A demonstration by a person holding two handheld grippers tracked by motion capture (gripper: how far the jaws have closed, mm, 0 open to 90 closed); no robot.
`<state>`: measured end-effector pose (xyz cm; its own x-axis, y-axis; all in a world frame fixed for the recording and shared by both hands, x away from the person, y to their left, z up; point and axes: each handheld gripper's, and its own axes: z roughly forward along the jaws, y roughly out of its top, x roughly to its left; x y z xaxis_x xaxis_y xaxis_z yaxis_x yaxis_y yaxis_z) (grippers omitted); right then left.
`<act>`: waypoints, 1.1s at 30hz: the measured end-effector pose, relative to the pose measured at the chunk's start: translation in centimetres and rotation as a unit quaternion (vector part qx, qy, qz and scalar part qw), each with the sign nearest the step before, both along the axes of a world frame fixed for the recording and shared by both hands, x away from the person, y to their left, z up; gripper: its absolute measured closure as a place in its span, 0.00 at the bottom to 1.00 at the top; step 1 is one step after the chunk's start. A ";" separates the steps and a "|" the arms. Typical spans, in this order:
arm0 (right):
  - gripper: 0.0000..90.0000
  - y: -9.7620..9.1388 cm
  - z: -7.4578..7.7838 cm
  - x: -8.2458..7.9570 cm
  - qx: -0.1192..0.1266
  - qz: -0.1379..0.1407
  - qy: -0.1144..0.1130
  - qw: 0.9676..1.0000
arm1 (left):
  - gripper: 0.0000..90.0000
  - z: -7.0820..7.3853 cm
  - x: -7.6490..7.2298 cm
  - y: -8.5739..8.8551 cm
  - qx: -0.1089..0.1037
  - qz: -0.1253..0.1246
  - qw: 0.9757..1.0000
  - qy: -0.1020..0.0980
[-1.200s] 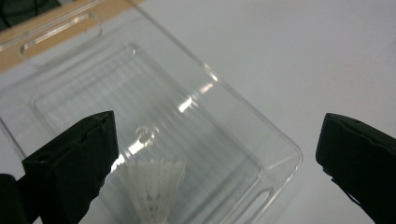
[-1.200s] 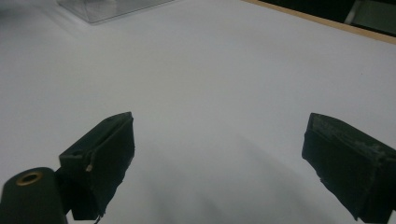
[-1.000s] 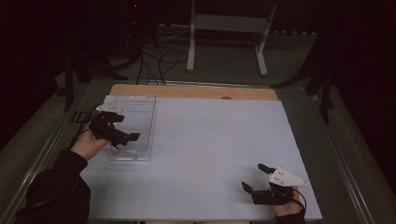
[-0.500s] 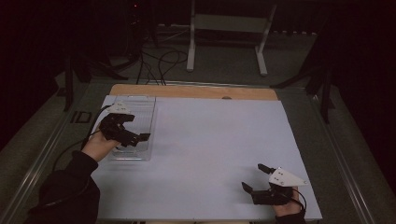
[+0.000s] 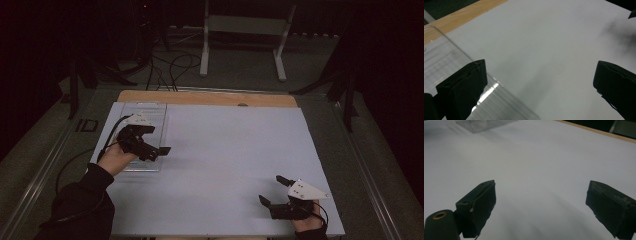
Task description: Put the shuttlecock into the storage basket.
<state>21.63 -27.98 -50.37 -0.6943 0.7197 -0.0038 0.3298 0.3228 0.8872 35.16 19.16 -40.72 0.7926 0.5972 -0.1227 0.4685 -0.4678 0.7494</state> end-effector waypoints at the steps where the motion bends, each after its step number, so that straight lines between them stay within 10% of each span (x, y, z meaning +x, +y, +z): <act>1: 0.10 0.0 0.0 0.0 -0.001 0.000 0.000 1.000 | 0.00 0.0 -0.1 -0.2 -0.001 -0.003 1.000 0.000; 33: 0.10 0.0 0.0 0.0 -0.001 0.001 0.003 1.000 | 0.00 -2.2 -3.6 -5.2 0.004 -0.097 0.995 0.018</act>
